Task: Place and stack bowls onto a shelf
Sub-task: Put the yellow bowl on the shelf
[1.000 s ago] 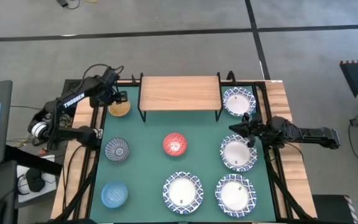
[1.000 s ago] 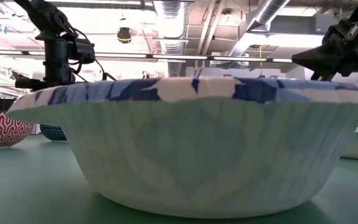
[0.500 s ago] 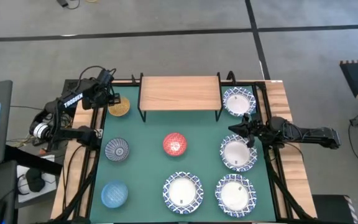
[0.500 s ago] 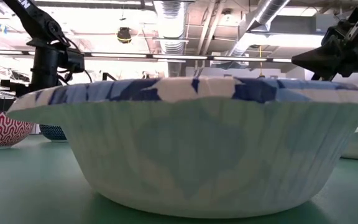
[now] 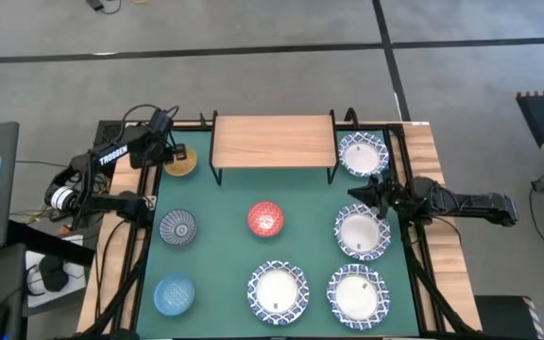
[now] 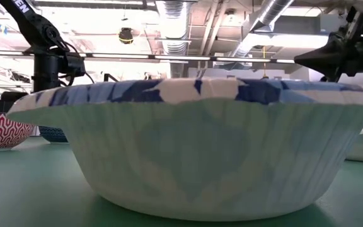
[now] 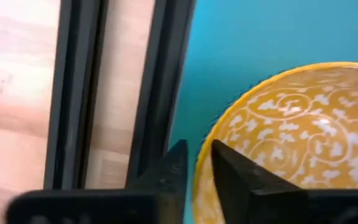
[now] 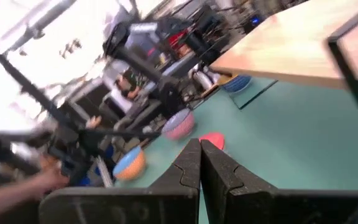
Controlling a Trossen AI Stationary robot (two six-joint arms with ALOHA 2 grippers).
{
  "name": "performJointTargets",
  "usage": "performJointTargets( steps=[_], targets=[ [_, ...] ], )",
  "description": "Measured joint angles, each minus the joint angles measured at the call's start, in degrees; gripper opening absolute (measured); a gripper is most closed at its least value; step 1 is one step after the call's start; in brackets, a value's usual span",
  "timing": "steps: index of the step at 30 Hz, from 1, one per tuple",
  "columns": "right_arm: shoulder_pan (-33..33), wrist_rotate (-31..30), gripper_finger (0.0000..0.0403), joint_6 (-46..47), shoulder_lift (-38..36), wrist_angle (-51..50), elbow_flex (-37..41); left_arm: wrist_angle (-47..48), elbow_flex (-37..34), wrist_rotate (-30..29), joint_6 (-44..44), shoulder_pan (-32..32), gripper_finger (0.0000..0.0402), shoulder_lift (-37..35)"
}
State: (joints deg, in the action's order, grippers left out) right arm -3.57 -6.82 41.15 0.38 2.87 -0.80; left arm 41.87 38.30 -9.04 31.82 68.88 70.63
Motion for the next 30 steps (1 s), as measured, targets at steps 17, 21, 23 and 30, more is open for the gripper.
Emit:
performJointTargets(
  steps=[17, 21, 23, 30],
  targets=[
    [-5.8, -10.5, 0.0074, 7.0, 0.0, 7.2, -0.1, 9.6, 8.5, -2.6, -7.0, -1.9, 0.0002, -8.4],
    [-7.3, -10.5, 0.0098, 7.0, 0.0, 8.3, -0.1, 12.8, 12.5, -3.9, -7.2, -3.7, 0.0002, -14.7],
    [-7.6, -10.5, 0.0109, 7.0, 0.0, 9.3, -0.1, 14.0, 14.5, -3.9, -7.4, -5.0, 0.0001, -17.2],
    [-7.1, -10.4, 0.0132, 7.0, 3.1, 14.1, -0.5, 16.3, 21.8, -3.3, -11.4, -12.1, 0.0001, -22.3]
  ],
)
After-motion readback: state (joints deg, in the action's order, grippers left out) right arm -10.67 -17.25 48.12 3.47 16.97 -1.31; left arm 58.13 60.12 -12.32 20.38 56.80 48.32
